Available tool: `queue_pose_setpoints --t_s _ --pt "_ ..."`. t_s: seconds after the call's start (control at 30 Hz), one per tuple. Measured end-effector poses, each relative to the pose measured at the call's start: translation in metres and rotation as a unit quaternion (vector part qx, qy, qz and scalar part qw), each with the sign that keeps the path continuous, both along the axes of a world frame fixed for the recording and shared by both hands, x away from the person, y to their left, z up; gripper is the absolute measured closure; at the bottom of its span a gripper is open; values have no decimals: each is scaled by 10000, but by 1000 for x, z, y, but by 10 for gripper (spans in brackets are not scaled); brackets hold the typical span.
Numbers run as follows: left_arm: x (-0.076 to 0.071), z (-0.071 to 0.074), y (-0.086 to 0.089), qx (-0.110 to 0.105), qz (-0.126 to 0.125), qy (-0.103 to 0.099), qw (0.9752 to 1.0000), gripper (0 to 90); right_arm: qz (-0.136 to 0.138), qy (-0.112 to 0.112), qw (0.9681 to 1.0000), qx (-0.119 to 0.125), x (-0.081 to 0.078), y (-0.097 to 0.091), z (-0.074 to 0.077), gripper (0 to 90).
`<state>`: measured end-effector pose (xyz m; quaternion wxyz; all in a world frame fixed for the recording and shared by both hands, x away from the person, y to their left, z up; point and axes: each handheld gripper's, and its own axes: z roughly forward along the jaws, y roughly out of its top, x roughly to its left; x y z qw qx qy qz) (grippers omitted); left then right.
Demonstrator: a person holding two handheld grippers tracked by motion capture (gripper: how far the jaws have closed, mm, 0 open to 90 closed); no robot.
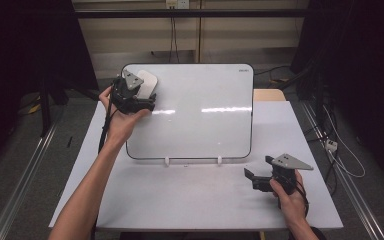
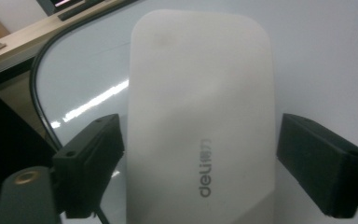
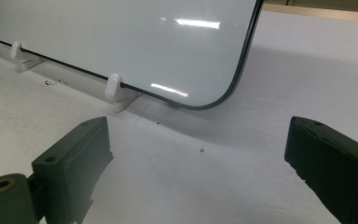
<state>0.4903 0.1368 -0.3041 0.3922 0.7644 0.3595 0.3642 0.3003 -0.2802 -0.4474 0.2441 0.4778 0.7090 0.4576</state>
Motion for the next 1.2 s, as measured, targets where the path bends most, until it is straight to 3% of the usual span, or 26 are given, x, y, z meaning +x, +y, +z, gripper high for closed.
queue_pose_setpoints --t_s 0.17,0.37,0.43,0.6,0.67,0.73,0.83,0.93,1.0,1.17,1.2 --pt "-2 2 0 -159 -70 -73 9998 53 -4 27 10000 16 -1 -1 0 69" --pt "-12 5 1 -233 -170 129 9995 46 -30 48 10000 5 -1 -2 0 68" --pt "-16 7 2 -277 -177 54 9994 45 -34 40 10000 -10 -2 -2 -1 68" --pt "-26 9 8 -541 -388 156 9977 37 -83 34 10000 9 -2 -3 0 69" --pt "-30 8 10 -530 -278 164 9981 37 -80 32 10000 4 -2 -2 0 69" --pt "-35 7 13 -594 -207 116 9980 37 -90 26 10000 4 -2 -2 0 69" --pt "-39 4 17 -763 -261 208 9965 37 -98 17 10000 -7 -3 -1 1 69" --pt "-43 0 20 -693 -239 260 9970 39 -92 -1 10000 -19 -4 -1 1 69" --pt "-46 -3 22 -727 -92 248 9970 40 -92 -3 10000 -20 -4 -1 1 69" --pt "-54 -11 25 -778 -245 326 9961 42 -74 -5 10000 -24 -4 0 1 69" --pt "-56 -14 26 -781 -370 390 9955 42 -73 -8 10000 -24 -4 0 1 69"
